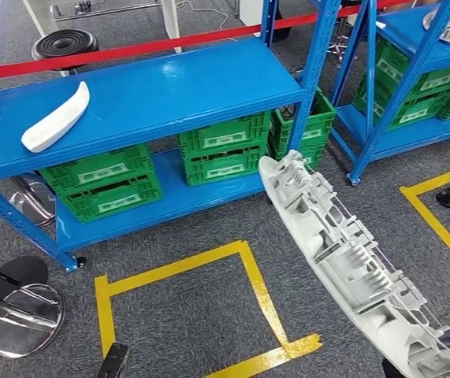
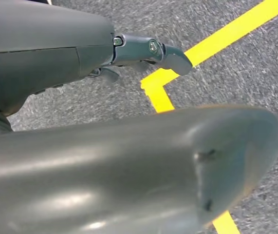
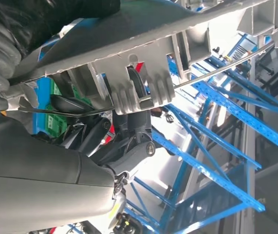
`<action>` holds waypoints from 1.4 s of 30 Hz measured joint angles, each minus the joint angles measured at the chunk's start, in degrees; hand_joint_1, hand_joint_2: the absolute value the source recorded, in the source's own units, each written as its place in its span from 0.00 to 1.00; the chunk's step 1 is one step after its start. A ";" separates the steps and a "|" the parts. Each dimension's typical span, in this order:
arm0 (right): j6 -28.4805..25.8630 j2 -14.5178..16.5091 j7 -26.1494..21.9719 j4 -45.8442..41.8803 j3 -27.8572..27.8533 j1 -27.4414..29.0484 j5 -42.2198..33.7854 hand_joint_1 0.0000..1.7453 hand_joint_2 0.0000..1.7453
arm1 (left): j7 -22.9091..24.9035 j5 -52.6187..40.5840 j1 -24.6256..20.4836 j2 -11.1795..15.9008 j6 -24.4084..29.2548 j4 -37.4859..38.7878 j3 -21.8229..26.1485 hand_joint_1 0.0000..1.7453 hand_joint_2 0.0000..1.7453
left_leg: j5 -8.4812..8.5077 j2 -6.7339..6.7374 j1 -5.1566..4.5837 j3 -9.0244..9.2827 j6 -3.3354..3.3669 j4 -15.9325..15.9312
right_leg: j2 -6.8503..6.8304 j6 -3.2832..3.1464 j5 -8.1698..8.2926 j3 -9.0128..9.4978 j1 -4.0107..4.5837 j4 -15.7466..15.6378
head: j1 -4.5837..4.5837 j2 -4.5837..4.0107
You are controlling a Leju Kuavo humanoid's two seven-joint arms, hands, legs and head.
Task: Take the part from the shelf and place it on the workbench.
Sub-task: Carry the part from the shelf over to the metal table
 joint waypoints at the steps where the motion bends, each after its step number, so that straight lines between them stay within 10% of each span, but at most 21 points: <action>1: 0.01 0.00 0.02 -0.04 0.00 -0.01 -0.09 1.00 1.00 | 0.07 -0.10 -0.01 0.00 0.00 0.00 -0.04 0.00 0.00 | 0.50 -0.01 0.01 -0.28 -0.29 0.06 | 0.01 -0.21 -0.52 1.31 0.14 -2.29 | -0.01 0.00; 4: 0.01 0.00 0.07 -0.10 -0.01 0.03 -0.41 1.00 1.00 | 0.37 -0.57 0.07 0.04 0.05 0.00 -0.49 0.00 0.00 | 0.89 -0.13 0.23 -0.84 -1.30 0.12 | -0.14 -1.18 0.33 0.52 0.23 -3.49 | 0.01 0.00; 9: 0.01 0.01 0.15 -0.55 -0.12 1.36 -0.26 1.00 1.00 | 1.04 -1.65 0.10 -0.16 0.52 0.00 -1.94 0.00 0.00 | -11.07 -0.43 0.90 -3.18 -2.83 13.29 | -0.62 -2.56 3.20 -2.71 0.04 -3.31 | -0.23 0.00; 11: 0.01 0.01 0.16 -0.91 -0.25 2.14 -0.25 1.00 1.00 | 1.20 -2.03 -0.02 -0.26 0.71 0.00 -2.51 0.00 0.00 | -10.13 -0.43 1.18 -2.10 -3.11 16.21 | -0.52 -2.38 4.19 -4.61 0.01 -2.60 | -0.25 0.00; 14: 0.00 0.02 0.21 -1.63 -0.39 3.61 -0.49 1.00 1.00 | 1.27 -2.73 -0.20 -0.37 0.92 -0.02 -3.41 0.00 0.00 | -5.27 -1.30 1.39 4.55 -2.81 8.11 | -0.10 -1.73 5.20 -7.44 -0.05 -1.25 | -0.27 0.00; 16: -0.01 0.03 0.22 -2.17 -0.45 4.33 -0.61 1.00 1.00 | 1.27 -3.28 -0.24 -0.48 1.16 -0.02 -4.09 0.00 0.00 | -6.35 -2.39 1.31 8.92 -2.21 0.96 | 0.16 -1.13 5.88 -8.53 -0.04 -0.56 | -0.25 0.00; 19: -0.01 0.04 0.22 -3.07 -0.58 5.22 -0.41 1.00 1.00 | 1.29 -3.57 -0.41 -0.81 1.46 -0.05 -4.89 0.00 0.00 | -7.43 -2.02 1.19 9.64 -1.38 -1.96 | 0.76 -0.02 6.82 -9.70 -0.15 -0.12 | -0.21 0.00; 25: -0.01 0.08 0.57 -3.57 -0.56 5.76 1.29 1.00 1.00 | 1.64 -3.62 -0.47 -0.83 0.64 -0.09 -5.64 0.00 0.00 | -6.02 0.71 1.16 7.80 0.34 -1.81 | 0.55 1.23 -2.01 -15.50 -0.37 15.48 | 0.11 0.00; 31: -0.01 0.10 0.80 -3.67 -0.53 5.87 1.57 1.00 1.00 | 1.76 -3.64 -0.55 -0.76 0.56 -0.11 -5.76 0.00 0.00 | -5.90 2.68 0.56 7.00 -0.45 -0.64 | -2.14 0.38 2.52 -4.37 -0.04 0.35 | 0.09 0.00; 36: -0.01 0.36 1.07 -3.87 -0.55 5.98 2.03 1.00 1.00 | 1.77 -3.68 -0.72 -0.61 0.49 -0.11 -5.82 0.00 0.00 | -7.80 2.08 0.56 5.55 -1.90 2.07 | -1.01 -1.49 3.16 -5.08 -0.22 -0.34 | -0.09 0.00; 40: 0.00 0.76 0.41 -3.88 -0.48 5.86 4.05 1.00 1.00 | 0.43 -3.57 -0.56 -0.52 -0.94 -0.11 -6.08 0.00 0.00 | -14.12 -0.13 0.88 -0.23 -2.43 15.27 | 0.59 -2.41 3.89 -6.24 -0.05 -0.23 | -0.30 0.00; 42: 0.01 0.93 -0.14 -3.89 -0.33 5.75 5.41 1.00 1.00 | -0.67 -3.51 -0.79 -0.52 -1.88 -0.14 -6.29 0.00 0.00 | -12.21 -0.35 0.84 0.18 -2.11 14.60 | 1.70 -2.46 4.19 -6.61 0.19 -0.09 | -0.29 0.00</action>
